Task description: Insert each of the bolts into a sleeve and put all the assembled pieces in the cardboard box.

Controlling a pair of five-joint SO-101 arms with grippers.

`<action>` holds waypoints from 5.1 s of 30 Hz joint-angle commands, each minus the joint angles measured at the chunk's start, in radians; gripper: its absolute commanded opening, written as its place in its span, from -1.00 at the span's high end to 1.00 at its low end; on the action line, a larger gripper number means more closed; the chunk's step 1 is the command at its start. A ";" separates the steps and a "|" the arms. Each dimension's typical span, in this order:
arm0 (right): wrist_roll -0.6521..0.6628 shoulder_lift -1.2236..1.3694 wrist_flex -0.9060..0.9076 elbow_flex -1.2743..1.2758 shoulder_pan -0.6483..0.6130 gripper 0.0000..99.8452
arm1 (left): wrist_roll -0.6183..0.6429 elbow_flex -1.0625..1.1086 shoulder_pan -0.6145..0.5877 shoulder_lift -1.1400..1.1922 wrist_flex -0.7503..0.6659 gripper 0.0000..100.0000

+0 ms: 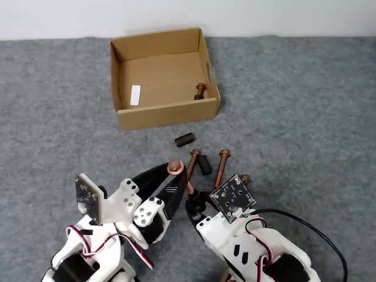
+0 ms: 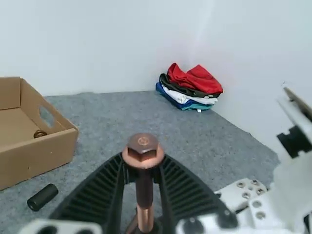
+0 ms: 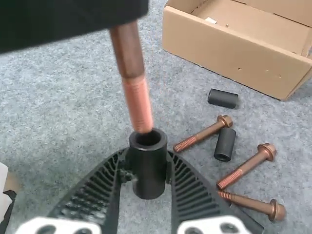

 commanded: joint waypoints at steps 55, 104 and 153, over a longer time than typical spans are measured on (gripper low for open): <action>0.068 -0.001 -0.096 0.029 -0.001 0.98 | -0.167 -0.061 -0.009 -0.009 0.245 0.66; -0.184 1.971 -0.679 -1.415 0.383 0.98 | -0.270 0.409 -0.634 -0.008 0.127 0.99; -0.015 2.094 0.440 -1.689 0.334 0.96 | -0.270 0.409 -0.640 -0.008 0.107 0.99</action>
